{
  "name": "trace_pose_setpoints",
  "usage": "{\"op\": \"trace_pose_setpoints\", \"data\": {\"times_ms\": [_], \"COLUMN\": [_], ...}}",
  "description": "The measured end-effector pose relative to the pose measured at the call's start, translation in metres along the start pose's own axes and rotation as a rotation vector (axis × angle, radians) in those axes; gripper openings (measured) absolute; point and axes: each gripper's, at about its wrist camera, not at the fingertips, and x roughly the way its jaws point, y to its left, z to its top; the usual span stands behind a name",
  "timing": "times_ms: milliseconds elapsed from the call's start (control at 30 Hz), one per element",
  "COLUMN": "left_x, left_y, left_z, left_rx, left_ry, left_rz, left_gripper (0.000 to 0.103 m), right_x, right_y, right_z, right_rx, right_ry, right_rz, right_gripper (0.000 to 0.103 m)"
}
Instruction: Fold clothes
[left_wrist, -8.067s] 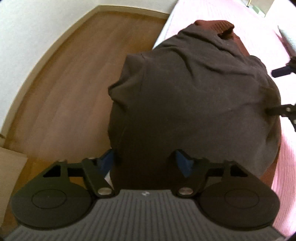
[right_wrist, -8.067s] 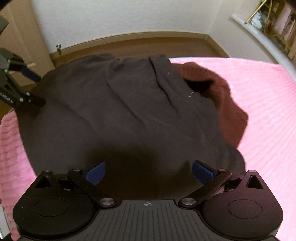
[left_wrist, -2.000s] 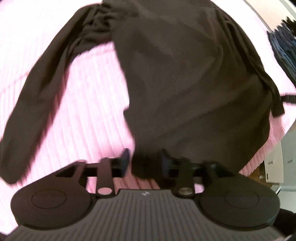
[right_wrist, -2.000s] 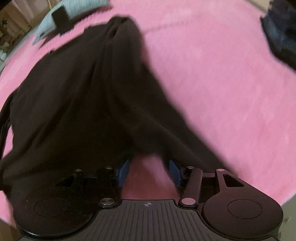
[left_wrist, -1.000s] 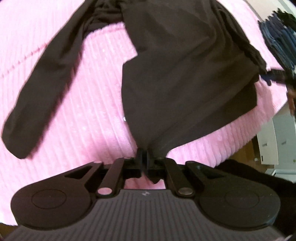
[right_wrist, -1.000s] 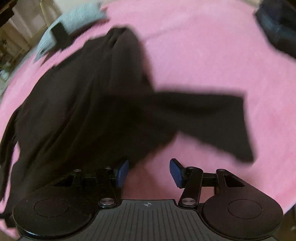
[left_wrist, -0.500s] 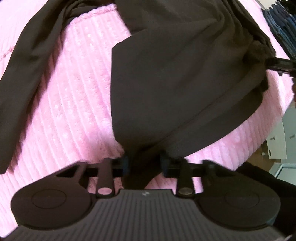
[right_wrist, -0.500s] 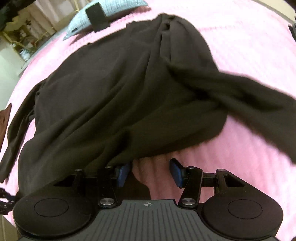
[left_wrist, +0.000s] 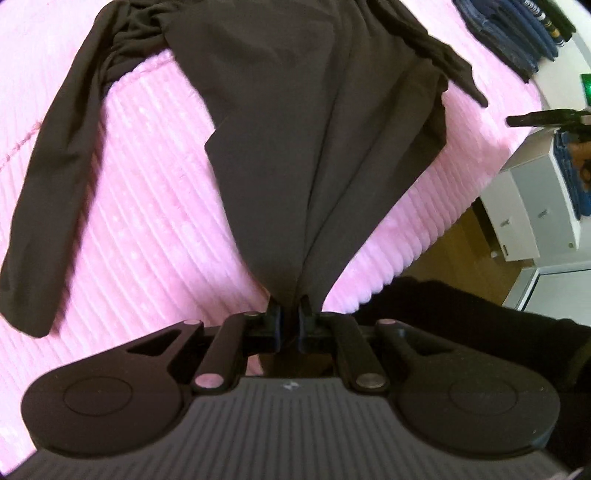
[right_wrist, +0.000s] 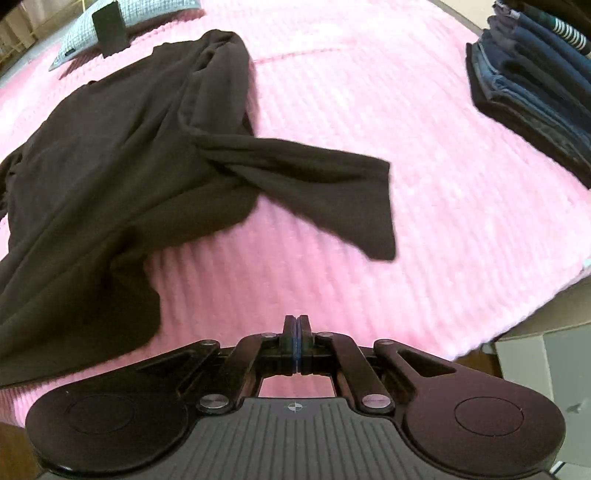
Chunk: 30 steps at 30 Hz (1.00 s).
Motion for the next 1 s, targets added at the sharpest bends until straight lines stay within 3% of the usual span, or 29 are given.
{"op": "trace_pose_setpoints", "data": {"times_ms": [33, 67, 100, 133, 167, 267, 333, 433, 533, 633, 733, 867, 900, 967, 1000], "left_x": [-0.002, -0.003, -0.004, -0.007, -0.010, -0.023, -0.026, -0.021, -0.006, 0.023, 0.058, 0.093, 0.098, 0.098, 0.094], "left_y": [0.002, 0.005, 0.008, 0.012, 0.019, 0.043, 0.059, 0.087, 0.115, 0.147, 0.183, 0.204, 0.204, 0.200, 0.198], "left_z": [0.002, 0.006, 0.011, 0.018, 0.028, 0.069, 0.105, 0.173, 0.246, 0.314, 0.362, 0.391, 0.392, 0.389, 0.386], "left_rx": [-0.002, -0.002, -0.003, -0.008, -0.018, -0.077, -0.102, -0.099, -0.088, -0.088, -0.102, -0.088, -0.071, -0.025, -0.024], "left_ry": [0.013, 0.024, 0.032, 0.030, 0.022, -0.052, -0.123, -0.238, -0.348, -0.411, -0.413, -0.372, -0.368, -0.367, -0.367], "left_rz": [0.022, 0.049, 0.076, 0.106, 0.137, 0.216, 0.260, 0.309, 0.305, 0.267, 0.219, 0.168, 0.165, 0.156, 0.158], "left_gripper": [0.011, 0.013, 0.013, 0.015, 0.017, 0.029, 0.045, 0.052, 0.052, 0.052, 0.052, 0.041, 0.038, 0.014, 0.004], "right_x": [0.001, 0.002, 0.004, 0.007, 0.012, 0.042, 0.066, 0.098, 0.136, 0.180, 0.220, 0.255, 0.261, 0.258, 0.253], "right_y": [-0.001, 0.002, 0.005, 0.011, 0.017, 0.039, 0.056, 0.084, 0.114, 0.135, 0.155, 0.167, 0.168, 0.164, 0.162], "right_z": [0.007, 0.018, 0.030, 0.046, 0.066, 0.135, 0.188, 0.262, 0.330, 0.382, 0.420, 0.444, 0.445, 0.443, 0.441], "right_rx": [-0.013, -0.026, -0.039, -0.052, -0.074, -0.177, -0.258, -0.406, -0.545, -0.609, -0.663, -0.718, -0.721, -0.705, -0.697], "right_ry": [-0.006, -0.027, -0.049, -0.084, -0.129, -0.179, -0.218, -0.276, -0.319, -0.305, -0.295, -0.225, -0.198, -0.183, -0.183], "right_rz": [0.009, 0.023, 0.038, 0.059, 0.095, 0.205, 0.267, 0.323, 0.311, 0.297, 0.258, 0.265, 0.267, 0.291, 0.296], "right_gripper": [0.000, 0.014, 0.053, 0.067, 0.074, 0.074, 0.074, 0.074, 0.074, 0.074, 0.074, 0.073, 0.069, 0.043, 0.005]}}
